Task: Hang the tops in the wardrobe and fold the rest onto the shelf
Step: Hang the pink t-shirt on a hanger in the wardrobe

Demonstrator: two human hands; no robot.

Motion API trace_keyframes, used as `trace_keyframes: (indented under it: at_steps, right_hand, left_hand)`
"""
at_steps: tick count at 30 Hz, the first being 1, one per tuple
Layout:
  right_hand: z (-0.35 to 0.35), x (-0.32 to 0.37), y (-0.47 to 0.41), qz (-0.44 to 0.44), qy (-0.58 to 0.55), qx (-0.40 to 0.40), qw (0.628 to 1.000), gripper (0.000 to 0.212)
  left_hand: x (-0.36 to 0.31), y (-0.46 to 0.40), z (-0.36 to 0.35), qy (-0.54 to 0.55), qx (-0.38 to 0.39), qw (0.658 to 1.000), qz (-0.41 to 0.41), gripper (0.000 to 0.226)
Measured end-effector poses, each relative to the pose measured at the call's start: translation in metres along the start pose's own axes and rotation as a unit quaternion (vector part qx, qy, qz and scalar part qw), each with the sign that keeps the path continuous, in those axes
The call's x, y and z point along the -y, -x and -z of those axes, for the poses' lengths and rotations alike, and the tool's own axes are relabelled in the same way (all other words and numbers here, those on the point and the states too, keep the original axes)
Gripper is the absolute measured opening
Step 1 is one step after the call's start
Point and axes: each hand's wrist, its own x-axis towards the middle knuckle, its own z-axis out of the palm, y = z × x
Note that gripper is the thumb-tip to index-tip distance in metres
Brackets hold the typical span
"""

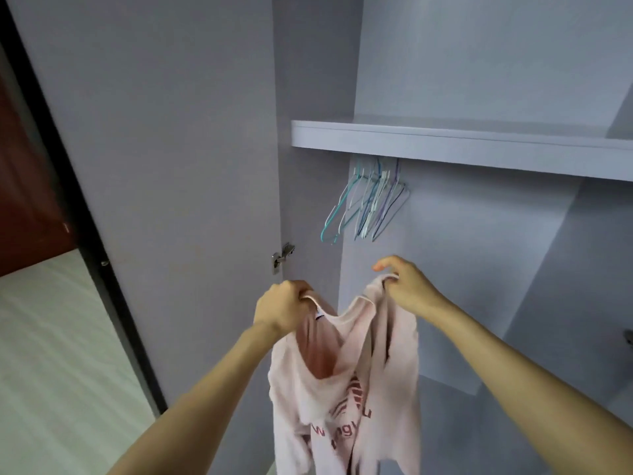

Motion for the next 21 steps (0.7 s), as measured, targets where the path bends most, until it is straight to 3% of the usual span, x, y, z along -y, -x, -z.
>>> trace_keyframes:
  at_steps: [3, 6, 8, 11, 15, 18, 21]
  right_hand:
    - [-0.002, -0.015, 0.014, -0.023, 0.08, 0.209, 0.974, 0.041]
    - [-0.007, -0.014, 0.026, -0.015, 0.001, 0.267, 0.964, 0.034]
    - [-0.01, -0.015, 0.03, -0.009, -0.04, 0.253, 0.967, 0.026]
    - [-0.019, -0.018, 0.032, 0.002, 0.037, 0.201, 0.979, 0.047]
    - [-0.036, -0.023, 0.021, 0.025, 0.103, 0.052, 0.993, 0.021]
    - [-0.029, -0.034, 0.007, 0.084, 0.136, -0.038, 0.986, 0.005]
    - [-0.011, -0.047, -0.011, 0.121, 0.192, -0.065, 0.972, 0.051]
  left_hand:
    - [-0.027, -0.006, -0.008, -0.017, -0.015, 0.999, -0.038, 0.027]
    - [-0.049, -0.011, -0.016, -0.008, -0.033, 0.999, -0.029, 0.031]
    - [-0.063, -0.016, -0.021, -0.001, -0.043, 0.999, -0.018, 0.027]
    - [-0.077, -0.021, -0.024, 0.034, -0.057, 0.998, 0.007, 0.022]
    - [-0.089, -0.029, -0.023, 0.064, -0.086, 0.994, 0.012, 0.02]
    - [-0.084, -0.036, -0.018, 0.029, -0.13, 0.991, -0.002, 0.025]
    - [-0.063, -0.042, -0.014, -0.082, -0.161, 0.982, -0.059, 0.028]
